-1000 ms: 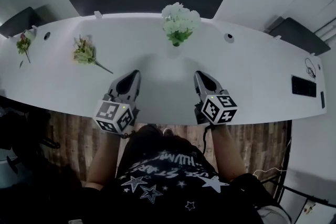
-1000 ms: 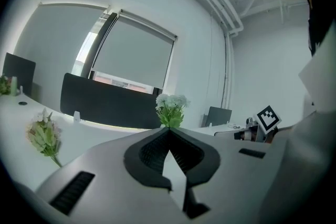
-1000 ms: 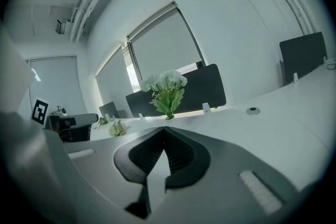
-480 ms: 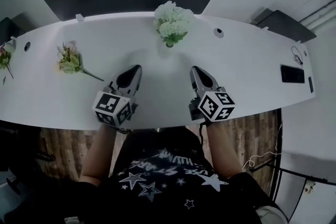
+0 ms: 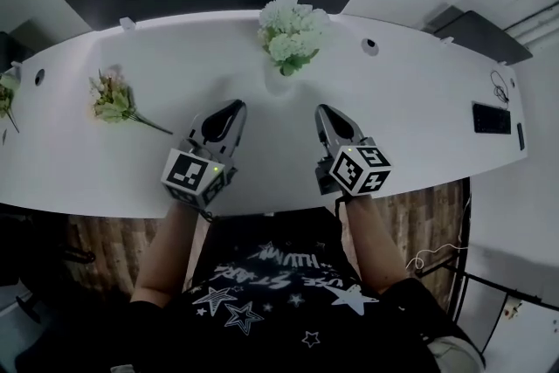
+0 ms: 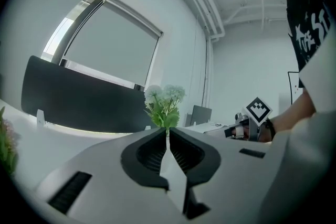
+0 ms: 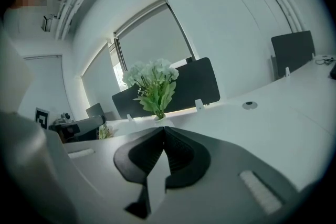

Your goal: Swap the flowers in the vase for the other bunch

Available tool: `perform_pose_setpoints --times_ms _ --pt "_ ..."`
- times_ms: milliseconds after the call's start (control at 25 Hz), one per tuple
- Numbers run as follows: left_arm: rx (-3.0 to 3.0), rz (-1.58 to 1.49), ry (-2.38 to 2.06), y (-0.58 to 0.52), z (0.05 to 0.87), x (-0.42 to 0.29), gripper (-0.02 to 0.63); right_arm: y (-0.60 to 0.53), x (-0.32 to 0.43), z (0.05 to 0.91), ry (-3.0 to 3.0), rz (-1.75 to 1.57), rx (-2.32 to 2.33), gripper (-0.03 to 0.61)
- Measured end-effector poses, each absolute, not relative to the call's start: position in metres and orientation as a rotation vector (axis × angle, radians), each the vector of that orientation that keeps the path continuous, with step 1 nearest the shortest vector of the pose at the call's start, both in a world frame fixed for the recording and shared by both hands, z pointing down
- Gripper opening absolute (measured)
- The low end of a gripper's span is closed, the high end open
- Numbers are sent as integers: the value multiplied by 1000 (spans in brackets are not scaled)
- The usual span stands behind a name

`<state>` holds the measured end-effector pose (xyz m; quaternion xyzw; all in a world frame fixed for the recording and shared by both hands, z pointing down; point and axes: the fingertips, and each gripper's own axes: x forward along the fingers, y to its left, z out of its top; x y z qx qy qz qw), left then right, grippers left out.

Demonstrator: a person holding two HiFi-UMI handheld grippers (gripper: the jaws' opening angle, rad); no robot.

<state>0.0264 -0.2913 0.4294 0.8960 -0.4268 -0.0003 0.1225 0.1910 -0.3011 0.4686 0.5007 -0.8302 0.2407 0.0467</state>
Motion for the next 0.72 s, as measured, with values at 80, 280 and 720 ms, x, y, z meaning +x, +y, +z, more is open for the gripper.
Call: perform_pose_setpoints --times_ms 80,280,720 --pt "2601 19 -1266 -296 430 27 9 -312 188 469 -2542 736 1504 2" --pt "2602 140 -1258 -305 439 33 29 -339 175 462 -2607 730 1442 3" --pt "2703 221 -1166 -335 473 78 296 -363 168 481 -2621 753 1315 8"
